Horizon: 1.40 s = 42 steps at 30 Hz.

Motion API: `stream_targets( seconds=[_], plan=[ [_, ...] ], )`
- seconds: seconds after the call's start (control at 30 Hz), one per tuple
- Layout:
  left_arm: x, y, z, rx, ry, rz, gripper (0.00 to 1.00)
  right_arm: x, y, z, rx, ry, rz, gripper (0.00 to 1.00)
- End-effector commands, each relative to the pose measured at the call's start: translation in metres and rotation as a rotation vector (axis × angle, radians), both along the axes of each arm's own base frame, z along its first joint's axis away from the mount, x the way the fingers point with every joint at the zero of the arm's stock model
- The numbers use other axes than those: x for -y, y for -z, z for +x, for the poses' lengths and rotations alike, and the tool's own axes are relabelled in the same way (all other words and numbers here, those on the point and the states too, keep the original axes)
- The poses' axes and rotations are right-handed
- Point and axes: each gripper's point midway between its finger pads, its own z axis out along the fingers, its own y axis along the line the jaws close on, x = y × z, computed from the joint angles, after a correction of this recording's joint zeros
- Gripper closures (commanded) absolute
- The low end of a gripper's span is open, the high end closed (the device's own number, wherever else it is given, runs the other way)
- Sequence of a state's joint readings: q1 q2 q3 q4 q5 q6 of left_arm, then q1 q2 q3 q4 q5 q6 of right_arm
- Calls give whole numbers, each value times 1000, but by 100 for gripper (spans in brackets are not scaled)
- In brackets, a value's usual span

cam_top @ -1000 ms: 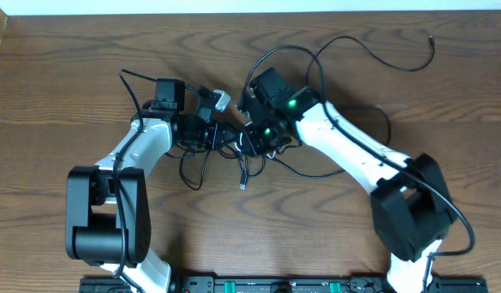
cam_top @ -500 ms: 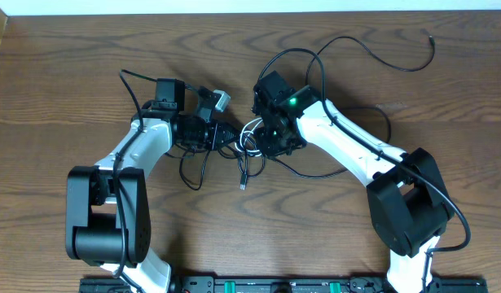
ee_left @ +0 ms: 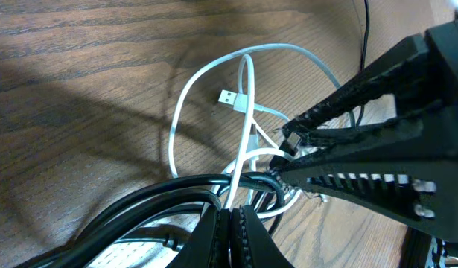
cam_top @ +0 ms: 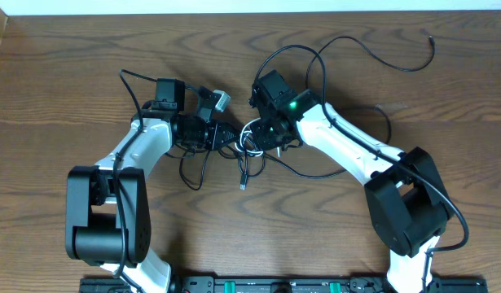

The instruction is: Untangle cables

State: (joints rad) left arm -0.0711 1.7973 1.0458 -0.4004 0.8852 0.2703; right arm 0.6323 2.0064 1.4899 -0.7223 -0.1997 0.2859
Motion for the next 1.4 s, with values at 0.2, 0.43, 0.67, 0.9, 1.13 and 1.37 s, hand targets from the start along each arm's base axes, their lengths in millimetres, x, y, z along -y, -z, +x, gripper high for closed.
stream_targets(
  seconds=[0.2,0.43,0.67,0.9,1.13,1.37],
  plan=[
    [1,3,-3,-12,12,-14,93,12,8,6,-10,51,-4,95],
    [1,3,-3,-11,12,-15,92,21,-11,20,-6,32,89,99],
    [1,3,-3,-10,12,-15,93,19,-38,27,30,22,173,66],
    [1,3,-3,-14,12,-15,93,-9,-18,22,112,-114,116,62],
    [1,4,-4,-19,12,-14,92,-11,11,19,75,-145,83,68],
    [0,7,-17,-133,-28,-18,77,-17,32,17,54,-164,79,74]
  ],
)
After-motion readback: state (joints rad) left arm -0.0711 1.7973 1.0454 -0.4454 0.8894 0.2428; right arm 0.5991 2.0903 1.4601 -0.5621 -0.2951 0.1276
